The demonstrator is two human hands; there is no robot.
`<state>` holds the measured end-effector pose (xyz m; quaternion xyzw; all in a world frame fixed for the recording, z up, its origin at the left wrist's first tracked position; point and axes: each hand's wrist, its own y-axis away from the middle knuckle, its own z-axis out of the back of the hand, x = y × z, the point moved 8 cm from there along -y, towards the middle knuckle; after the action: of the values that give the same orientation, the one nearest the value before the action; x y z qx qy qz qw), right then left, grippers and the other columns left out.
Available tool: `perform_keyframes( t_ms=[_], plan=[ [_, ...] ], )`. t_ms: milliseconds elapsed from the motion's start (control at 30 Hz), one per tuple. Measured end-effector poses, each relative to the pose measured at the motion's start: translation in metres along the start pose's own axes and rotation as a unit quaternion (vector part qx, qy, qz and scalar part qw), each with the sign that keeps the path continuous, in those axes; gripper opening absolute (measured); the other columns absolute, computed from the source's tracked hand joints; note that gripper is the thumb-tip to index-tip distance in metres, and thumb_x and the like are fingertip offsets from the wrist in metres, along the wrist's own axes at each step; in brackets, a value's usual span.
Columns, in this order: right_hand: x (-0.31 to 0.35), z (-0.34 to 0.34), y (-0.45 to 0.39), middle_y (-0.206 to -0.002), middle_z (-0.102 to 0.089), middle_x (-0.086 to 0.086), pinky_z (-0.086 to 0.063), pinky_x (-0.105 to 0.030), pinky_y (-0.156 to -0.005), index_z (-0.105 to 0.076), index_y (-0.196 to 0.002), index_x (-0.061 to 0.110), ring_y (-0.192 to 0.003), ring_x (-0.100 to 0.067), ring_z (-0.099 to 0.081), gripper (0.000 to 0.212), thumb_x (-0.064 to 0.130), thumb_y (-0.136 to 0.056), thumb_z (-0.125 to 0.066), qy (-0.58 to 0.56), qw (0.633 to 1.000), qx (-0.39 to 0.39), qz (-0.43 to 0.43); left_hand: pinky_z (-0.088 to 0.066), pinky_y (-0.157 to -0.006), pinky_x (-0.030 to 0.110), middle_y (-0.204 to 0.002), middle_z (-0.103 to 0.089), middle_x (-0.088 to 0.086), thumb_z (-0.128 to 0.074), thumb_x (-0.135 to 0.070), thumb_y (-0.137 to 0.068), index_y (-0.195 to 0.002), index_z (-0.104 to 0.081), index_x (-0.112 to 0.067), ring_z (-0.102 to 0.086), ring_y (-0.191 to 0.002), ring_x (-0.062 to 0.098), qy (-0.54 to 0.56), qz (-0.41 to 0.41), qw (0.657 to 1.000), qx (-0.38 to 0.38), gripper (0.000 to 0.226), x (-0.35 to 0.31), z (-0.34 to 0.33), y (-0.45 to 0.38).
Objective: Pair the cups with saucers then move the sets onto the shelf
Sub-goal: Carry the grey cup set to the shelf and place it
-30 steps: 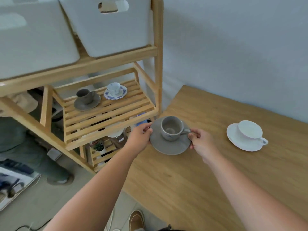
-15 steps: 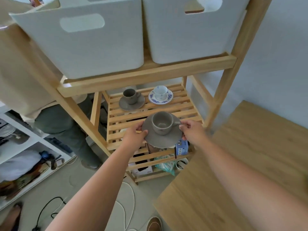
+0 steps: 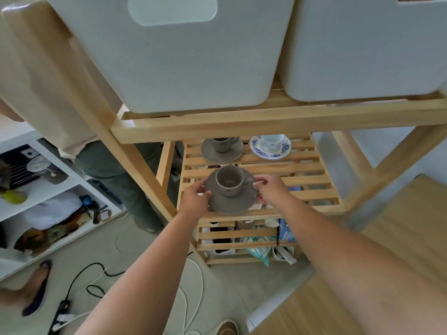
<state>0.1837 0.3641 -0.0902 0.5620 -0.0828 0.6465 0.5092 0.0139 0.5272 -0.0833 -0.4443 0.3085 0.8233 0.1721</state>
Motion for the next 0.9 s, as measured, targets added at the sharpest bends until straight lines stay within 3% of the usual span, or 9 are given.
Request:
perform_keyframes(
  t_ms=[167,267,467,567,700,833,900],
  plan=[
    [-0.005,-0.010,-0.021,-0.084,-0.067,-0.004,-0.048,-0.025,-0.048,-0.066,-0.108,0.021,-0.063,-0.015,-0.060,0.018,0.013,-0.093,-0.058,0.004,1.000,-0.007,-0.028,-0.054,-0.093,0.035,-0.117,-0.066,-0.003,-0.060,-0.008,-0.096,-0.141,-0.056,-0.021,-0.063,-0.110,0.021,-0.002,0.024,0.999,-0.027,0.047,0.004,0.000,-0.013],
    [-0.006,-0.015,-0.029,-0.088,-0.068,-0.005,-0.051,-0.028,-0.054,-0.067,-0.110,0.021,-0.068,-0.018,-0.062,0.021,0.015,-0.092,-0.059,0.021,0.999,-0.006,-0.032,-0.056,-0.096,0.047,-0.111,-0.068,-0.005,-0.065,-0.010,-0.094,-0.137,-0.061,-0.021,-0.067,-0.107,0.024,-0.014,0.028,0.999,-0.044,0.044,0.007,0.002,-0.018],
    [-0.001,-0.019,-0.034,-0.088,-0.069,-0.006,-0.048,-0.026,-0.050,-0.067,-0.111,0.018,-0.065,-0.017,-0.061,0.020,0.014,-0.092,-0.059,0.044,0.999,-0.007,-0.021,-0.046,-0.091,0.029,-0.118,-0.069,0.002,-0.065,-0.011,-0.095,-0.136,-0.061,-0.015,-0.060,-0.104,0.017,-0.035,0.024,0.998,-0.052,0.042,0.005,0.008,-0.023],
    [0.001,-0.022,-0.036,-0.090,-0.068,-0.005,-0.048,-0.026,-0.050,-0.066,-0.112,0.018,-0.066,-0.017,-0.061,0.021,0.015,-0.093,-0.059,0.049,0.999,-0.007,-0.018,-0.044,-0.103,0.035,-0.127,-0.068,0.004,-0.067,-0.013,-0.093,-0.136,-0.061,-0.015,-0.060,-0.120,0.023,-0.047,0.028,0.997,-0.055,0.043,0.006,0.011,-0.023],
    [0.002,-0.023,-0.035,-0.090,-0.067,-0.004,-0.051,-0.029,-0.056,-0.065,-0.114,0.018,-0.067,-0.016,-0.060,0.022,0.015,-0.093,-0.058,0.049,0.999,0.001,-0.020,-0.045,-0.108,0.041,-0.127,-0.068,0.004,-0.067,-0.014,-0.093,-0.134,-0.063,-0.016,-0.060,-0.122,0.025,-0.041,0.040,0.997,-0.049,0.042,0.009,0.012,-0.023],
    [0.001,-0.019,-0.030,-0.089,-0.069,-0.005,-0.054,-0.031,-0.064,-0.066,-0.114,0.016,-0.069,-0.018,-0.060,0.025,0.014,-0.092,-0.054,0.041,0.998,0.004,-0.050,-0.048,-0.098,0.033,-0.121,-0.069,0.000,-0.056,-0.015,-0.098,-0.131,-0.065,-0.019,-0.061,-0.114,0.020,-0.002,0.064,0.998,-0.014,0.034,0.006,0.011,-0.015],
    [0.002,-0.012,-0.025,-0.098,-0.071,-0.005,-0.058,-0.038,-0.079,-0.066,-0.118,0.017,-0.082,-0.022,-0.066,0.033,0.015,-0.089,-0.050,0.045,0.998,-0.004,-0.053,-0.043,-0.091,0.029,-0.119,-0.062,-0.004,-0.050,-0.012,-0.099,-0.138,-0.059,-0.016,-0.055,-0.112,0.017,0.040,0.072,0.997,-0.005,0.039,0.003,0.009,-0.004]
  ],
)
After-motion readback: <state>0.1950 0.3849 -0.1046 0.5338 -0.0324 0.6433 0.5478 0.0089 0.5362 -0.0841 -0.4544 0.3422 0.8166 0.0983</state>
